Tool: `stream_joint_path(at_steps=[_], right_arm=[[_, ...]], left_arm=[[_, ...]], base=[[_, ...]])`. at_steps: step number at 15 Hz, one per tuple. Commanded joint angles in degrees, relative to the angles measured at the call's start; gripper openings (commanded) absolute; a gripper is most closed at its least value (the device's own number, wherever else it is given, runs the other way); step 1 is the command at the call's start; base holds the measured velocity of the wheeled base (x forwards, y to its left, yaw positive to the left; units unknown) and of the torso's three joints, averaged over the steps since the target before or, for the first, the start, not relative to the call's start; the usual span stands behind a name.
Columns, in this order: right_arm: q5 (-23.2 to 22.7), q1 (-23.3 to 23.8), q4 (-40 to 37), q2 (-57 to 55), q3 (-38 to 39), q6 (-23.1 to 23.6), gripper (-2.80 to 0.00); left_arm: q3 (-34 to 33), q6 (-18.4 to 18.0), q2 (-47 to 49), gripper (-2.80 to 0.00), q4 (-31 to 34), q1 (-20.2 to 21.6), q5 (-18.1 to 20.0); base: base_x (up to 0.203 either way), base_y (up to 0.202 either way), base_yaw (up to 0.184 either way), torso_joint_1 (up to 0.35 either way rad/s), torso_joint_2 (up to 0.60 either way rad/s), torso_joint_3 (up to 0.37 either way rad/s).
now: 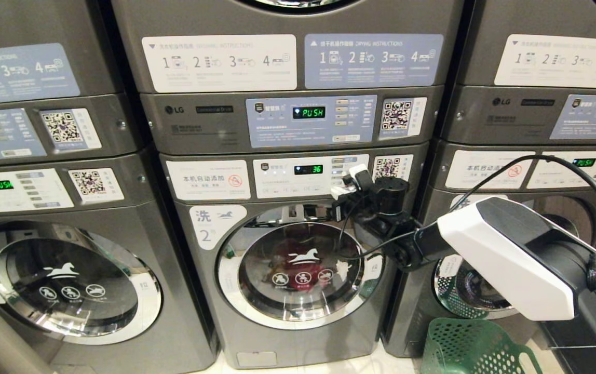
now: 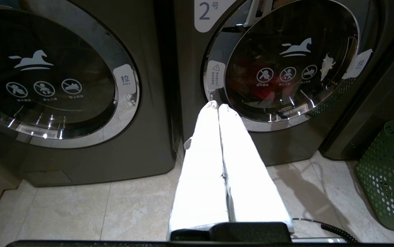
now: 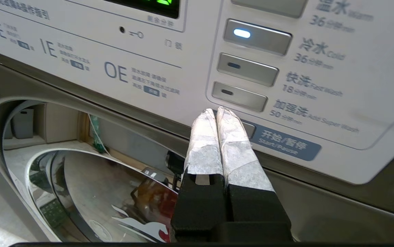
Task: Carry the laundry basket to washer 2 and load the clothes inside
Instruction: Press the washing machine switch
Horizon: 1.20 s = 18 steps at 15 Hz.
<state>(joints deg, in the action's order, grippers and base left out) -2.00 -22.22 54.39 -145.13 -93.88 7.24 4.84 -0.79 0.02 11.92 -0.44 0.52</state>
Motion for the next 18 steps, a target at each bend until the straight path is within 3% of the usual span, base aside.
stream_joint_path(at_steps=[1, 18], right_arm=[[0.2, 0.4, 0.4, 0.2, 0.3, 0.1, -2.8], [0.0, 1.4, 2.5, 1.4, 4.3, 0.4, -2.8]], left_arm=[[0.0, 0.0, 0.0, -2.8, 0.0, 0.0, 0.0], [0.0, 0.0, 0.0, -2.8, 0.1, 0.0, 0.0]], base=[[0.0, 0.0, 0.0, 0.0, 0.0, 0.0], [0.0, 0.0, 0.0, 0.0, 0.0, 0.0]])
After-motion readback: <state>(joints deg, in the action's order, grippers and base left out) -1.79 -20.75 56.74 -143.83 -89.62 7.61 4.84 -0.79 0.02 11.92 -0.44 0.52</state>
